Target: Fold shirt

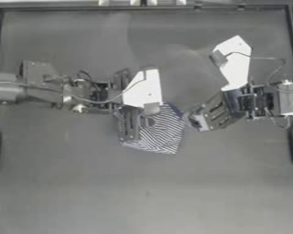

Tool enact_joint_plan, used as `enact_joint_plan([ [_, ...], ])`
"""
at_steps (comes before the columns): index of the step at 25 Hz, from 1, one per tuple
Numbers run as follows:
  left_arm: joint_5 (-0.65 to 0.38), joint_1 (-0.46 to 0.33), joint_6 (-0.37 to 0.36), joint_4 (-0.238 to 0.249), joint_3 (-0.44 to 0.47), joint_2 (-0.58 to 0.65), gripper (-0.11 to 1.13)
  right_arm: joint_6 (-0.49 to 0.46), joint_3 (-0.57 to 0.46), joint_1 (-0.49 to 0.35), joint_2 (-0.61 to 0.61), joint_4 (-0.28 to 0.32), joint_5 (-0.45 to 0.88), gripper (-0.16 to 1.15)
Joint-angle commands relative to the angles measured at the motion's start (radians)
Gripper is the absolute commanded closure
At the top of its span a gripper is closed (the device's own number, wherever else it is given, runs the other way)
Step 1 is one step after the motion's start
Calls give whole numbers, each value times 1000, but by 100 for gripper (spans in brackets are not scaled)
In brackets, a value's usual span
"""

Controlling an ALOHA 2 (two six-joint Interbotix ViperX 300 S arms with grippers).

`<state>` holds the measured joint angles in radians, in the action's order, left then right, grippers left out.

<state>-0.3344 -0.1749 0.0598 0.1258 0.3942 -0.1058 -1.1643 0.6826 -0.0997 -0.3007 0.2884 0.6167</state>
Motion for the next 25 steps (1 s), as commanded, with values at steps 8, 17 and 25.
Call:
enact_joint_plan([
  [8, 5, -12, -2, -3, 57, 38, 19, 6, -12, 2, -9, 32, -104, 1],
  [17, 5, -35, -2, -3, 132, 84, 19, 43, -18, 0, 55, 75, -256, 0],
  [25, 37, -44, -3, 2, 153, 74, 19, 115, -20, 9, 123, 77, -324, 0],
])
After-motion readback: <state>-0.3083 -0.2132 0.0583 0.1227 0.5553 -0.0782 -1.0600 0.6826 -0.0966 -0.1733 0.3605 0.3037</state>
